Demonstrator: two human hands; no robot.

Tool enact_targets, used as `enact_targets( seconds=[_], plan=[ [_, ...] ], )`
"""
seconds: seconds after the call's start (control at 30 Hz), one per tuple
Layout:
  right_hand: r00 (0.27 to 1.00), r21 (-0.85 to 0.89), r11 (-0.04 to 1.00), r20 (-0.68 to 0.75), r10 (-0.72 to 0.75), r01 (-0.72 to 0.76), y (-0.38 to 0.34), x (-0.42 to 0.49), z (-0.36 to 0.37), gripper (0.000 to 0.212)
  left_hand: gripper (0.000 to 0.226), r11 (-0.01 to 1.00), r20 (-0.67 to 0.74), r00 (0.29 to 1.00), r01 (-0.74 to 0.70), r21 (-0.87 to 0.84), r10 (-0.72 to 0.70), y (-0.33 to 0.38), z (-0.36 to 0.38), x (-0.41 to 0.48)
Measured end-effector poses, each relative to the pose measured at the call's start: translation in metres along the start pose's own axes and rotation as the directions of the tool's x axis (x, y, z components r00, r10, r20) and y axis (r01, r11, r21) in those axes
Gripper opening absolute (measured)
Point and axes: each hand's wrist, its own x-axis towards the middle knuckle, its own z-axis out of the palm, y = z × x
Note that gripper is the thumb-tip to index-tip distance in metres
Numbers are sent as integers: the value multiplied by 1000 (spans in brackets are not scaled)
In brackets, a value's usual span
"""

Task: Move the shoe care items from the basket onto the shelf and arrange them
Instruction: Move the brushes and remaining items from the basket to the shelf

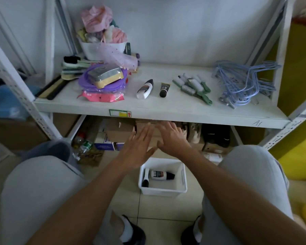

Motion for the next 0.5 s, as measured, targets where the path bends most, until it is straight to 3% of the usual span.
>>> enact_targets(
  seconds=[0.17,0.33,0.5],
  plan=[
    [986,-67,997,164,-32,44,2,2,54,55,81,996,86,994,65,56,-70,-15,29,-2],
    [882,-85,996,466,68,-32,31,1,142,55,85,990,263,961,60,129,-92,-32,65,6],
    [799,-33,992,589,120,-125,61,2,235,52,84,988,215,972,70,141,-99,-29,87,19]
  ],
)
